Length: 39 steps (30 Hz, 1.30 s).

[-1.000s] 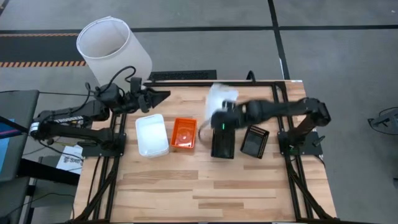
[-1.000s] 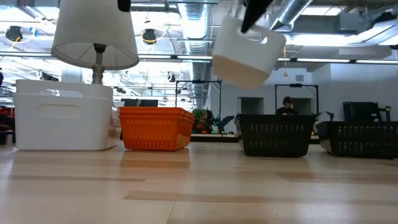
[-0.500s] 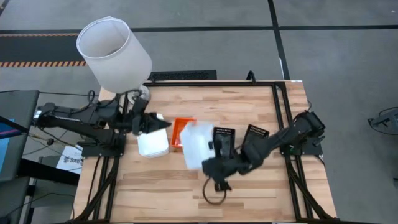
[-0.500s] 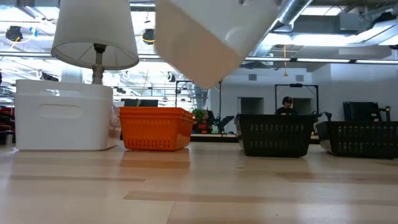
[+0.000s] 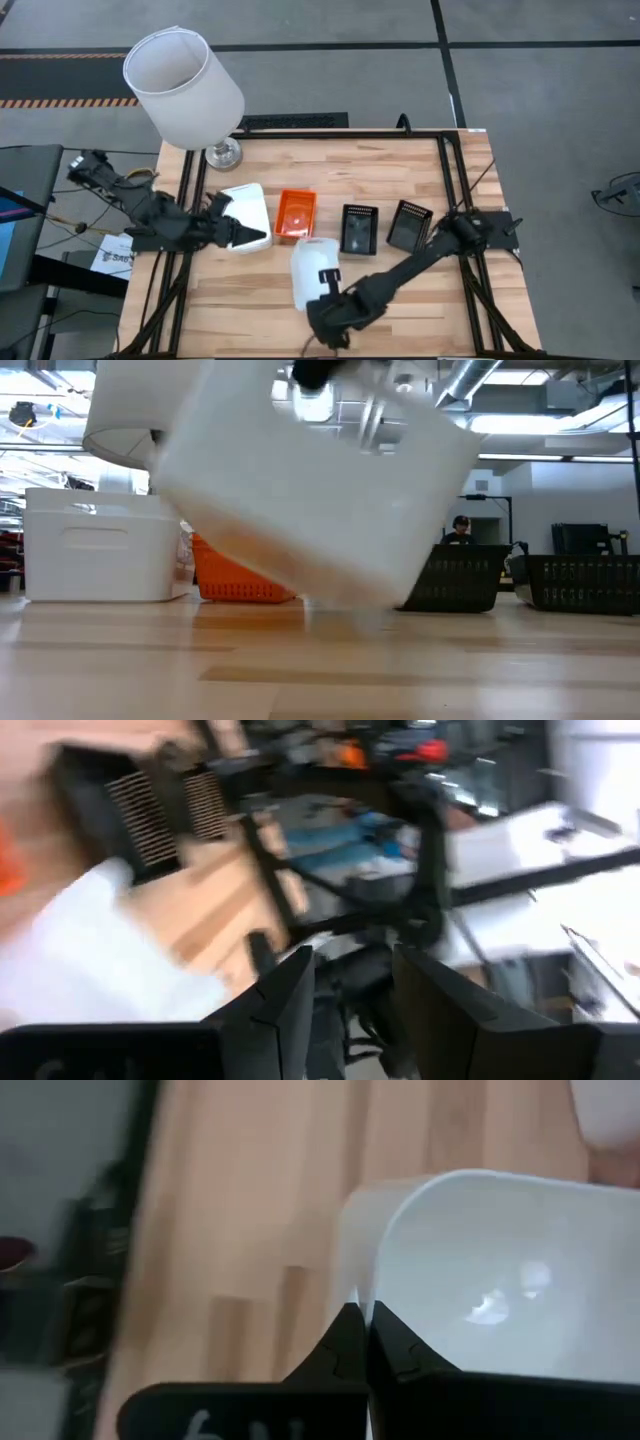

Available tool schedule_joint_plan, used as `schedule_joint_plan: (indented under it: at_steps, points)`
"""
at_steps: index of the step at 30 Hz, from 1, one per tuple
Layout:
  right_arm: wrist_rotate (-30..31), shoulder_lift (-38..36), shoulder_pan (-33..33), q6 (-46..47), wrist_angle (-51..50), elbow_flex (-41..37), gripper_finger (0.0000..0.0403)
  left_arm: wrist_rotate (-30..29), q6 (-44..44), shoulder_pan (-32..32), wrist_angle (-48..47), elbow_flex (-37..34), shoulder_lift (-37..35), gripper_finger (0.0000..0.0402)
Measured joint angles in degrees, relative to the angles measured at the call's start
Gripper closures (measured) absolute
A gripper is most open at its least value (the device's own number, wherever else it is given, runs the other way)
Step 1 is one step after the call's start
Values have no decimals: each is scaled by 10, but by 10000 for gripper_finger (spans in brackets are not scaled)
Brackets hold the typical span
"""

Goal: Stack baskets by color
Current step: Stack the bottom white bin on top of the top white bin

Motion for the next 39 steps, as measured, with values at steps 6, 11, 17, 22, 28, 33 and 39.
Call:
schedule_joint_plan:
  at_steps: [6,11,17,22,28,33,39]
  points:
    - [-12,61,-37,29,-52,61,400,-21,-170,-42,-88,0,53,276]
    - [-64,77,-53,37,-47,75,395,14,-274,-52,-102,0,126,276]
    - [-97,79,-58,51,-50,73,372,69,-372,-52,-108,0,208,276]
    - [-156,79,-66,43,-46,73,303,83,-409,-54,-106,0,258,276]
    - [-160,73,-70,87,-95,103,187,78,-447,-54,-54,0,313,276]
    - [-159,20,-40,102,-177,121,156,86,-445,-46,-36,0,341,276]
    - [-112,-59,7,174,-305,120,172,56,-420,-18,-30,0,345,276]
